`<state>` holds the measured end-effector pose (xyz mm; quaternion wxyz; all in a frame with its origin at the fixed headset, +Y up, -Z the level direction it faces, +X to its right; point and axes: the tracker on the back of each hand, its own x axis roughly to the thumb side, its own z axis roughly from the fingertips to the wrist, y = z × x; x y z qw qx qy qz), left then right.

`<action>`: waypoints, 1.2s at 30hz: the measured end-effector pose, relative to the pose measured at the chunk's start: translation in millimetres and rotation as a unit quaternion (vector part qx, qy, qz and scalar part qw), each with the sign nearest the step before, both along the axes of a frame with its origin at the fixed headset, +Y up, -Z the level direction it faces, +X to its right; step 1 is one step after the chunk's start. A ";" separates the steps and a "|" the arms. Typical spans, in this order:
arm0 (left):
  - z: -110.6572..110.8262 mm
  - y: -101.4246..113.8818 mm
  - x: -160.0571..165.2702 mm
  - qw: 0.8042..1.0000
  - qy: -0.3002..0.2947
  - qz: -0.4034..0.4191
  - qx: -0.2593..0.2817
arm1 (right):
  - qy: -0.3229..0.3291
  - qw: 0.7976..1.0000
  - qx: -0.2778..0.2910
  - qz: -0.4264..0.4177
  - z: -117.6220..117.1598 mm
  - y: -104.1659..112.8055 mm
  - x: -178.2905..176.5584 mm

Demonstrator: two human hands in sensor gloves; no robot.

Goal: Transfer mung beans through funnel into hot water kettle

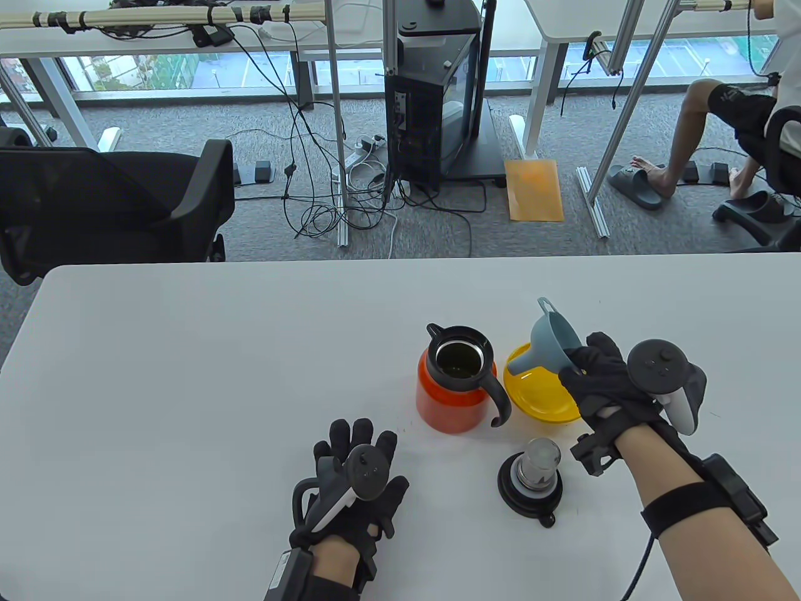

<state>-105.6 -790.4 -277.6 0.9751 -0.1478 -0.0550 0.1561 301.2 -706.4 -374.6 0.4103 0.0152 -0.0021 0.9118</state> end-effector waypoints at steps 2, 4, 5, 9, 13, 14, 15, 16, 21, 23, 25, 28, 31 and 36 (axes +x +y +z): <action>0.0 -0.1 0.1 1.000 0.000 -0.001 0.000 | -0.003 1.000 -0.013 0.008 0.6 -7.6 2.4; 0.0 -0.4 0.3 1.000 0.000 -0.001 -0.002 | -0.005 1.000 -0.027 0.015 0.9 -13.6 3.7; 0.1 -0.3 0.5 1.000 -0.001 -0.001 -0.002 | -0.007 0.999 -0.032 0.017 1.2 -16.7 4.2; 0.1 -0.3 0.6 1.000 -0.001 -0.002 -0.004 | -0.009 0.999 -0.049 0.022 1.0 -24.8 4.5; 0.1 -0.8 0.6 1.000 -0.001 -0.001 -0.007 | -0.008 0.998 -0.048 0.032 2.5 -27.0 6.1; 0.1 -1.0 0.5 1.000 -0.001 -0.001 -0.008 | -0.006 0.998 -0.049 0.027 3.3 -26.4 7.0; 0.1 -1.0 0.6 1.000 -0.001 -0.001 -0.008 | -0.005 0.999 -0.047 0.020 4.5 -25.1 7.9; 0.0 -1.1 0.5 1.000 0.000 0.000 -0.009 | -0.003 0.999 -0.045 0.013 5.5 -23.7 8.2; 0.1 -1.0 0.4 1.000 0.001 0.001 -0.010 | 0.023 1.000 -0.011 0.013 16.7 -3.4 4.9; 0.2 -0.9 0.5 1.000 0.001 0.001 -0.009 | 0.039 0.999 0.002 0.022 22.4 4.8 -0.2; 0.3 -0.8 0.7 1.000 0.001 0.000 -0.008 | 0.063 0.997 0.020 0.036 29.9 13.1 -7.6; 0.3 -0.9 0.8 1.000 0.000 0.000 -0.007 | 0.102 0.993 0.030 0.046 42.6 19.8 -20.6; 0.6 -1.5 1.2 1.000 -0.001 0.000 -0.008 | 0.140 0.988 0.026 0.055 54.0 19.1 -33.4; 1.2 -2.3 1.9 1.000 -0.003 0.002 -0.010 | 0.184 0.981 0.014 0.068 66.6 10.1 -48.8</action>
